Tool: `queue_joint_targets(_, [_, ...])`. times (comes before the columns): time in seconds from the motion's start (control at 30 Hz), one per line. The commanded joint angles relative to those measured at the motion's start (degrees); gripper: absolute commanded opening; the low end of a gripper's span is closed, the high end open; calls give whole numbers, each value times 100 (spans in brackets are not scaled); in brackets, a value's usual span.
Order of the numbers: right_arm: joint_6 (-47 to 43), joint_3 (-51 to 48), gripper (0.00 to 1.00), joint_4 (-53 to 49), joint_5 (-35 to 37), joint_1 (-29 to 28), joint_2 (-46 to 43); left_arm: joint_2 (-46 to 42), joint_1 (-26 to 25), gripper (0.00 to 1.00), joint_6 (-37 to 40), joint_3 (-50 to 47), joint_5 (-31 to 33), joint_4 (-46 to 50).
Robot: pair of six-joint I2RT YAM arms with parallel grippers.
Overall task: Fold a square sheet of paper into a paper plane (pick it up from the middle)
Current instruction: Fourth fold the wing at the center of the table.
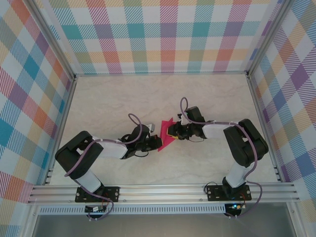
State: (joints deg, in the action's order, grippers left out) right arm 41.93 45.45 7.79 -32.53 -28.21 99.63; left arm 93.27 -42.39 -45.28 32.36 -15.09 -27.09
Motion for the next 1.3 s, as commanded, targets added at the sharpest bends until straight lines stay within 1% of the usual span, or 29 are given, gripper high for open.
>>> queue_joint_targets(0.0, [-159, 189, 31, 214, -236, 9, 205, 41, 185, 1, -276, -89, -165, -264])
queue_joint_targets(0.2, [-106, 342, 36, 54, -236, 8, 394, 196, 271, 1, -461, -89, -233, -332])
queue_joint_targets(0.37, [-46, 412, 43, 4, -209, 8, 500, 300, 336, 1, -561, -89, -305, -366])
queue_joint_targets(0.53, [-43, 496, 44, -189, -84, 8, 528, 417, 389, 1, -665, -73, -393, -446])
queue_joint_targets(0.63, [-46, 542, 46, -330, -11, 8, 548, 474, 422, 1, -754, -98, -519, -649])
queue_joint_targets(0.8, [-44, 606, 46, -494, -34, 8, 279, 481, 425, 1, -795, -55, -747, -714])
queue_joint_targets(0.9, [-99, 662, 45, -583, 11, 8, 100, 452, 425, 1, -826, -63, -793, -716])
queue_joint_targets(1.0, [-239, 684, 41, -548, -15, 8, 84, 463, 425, 1, -919, -54, -834, -727])
queue_joint_targets(1.13, [-283, 684, 34, -366, -91, 11, 270, 509, 432, 1, -1153, -63, -842, -822])
queue_joint_targets(1.27, [-232, 687, 32, -220, -139, 8, 482, 516, 442, 0, -1306, -95, -812, -859])
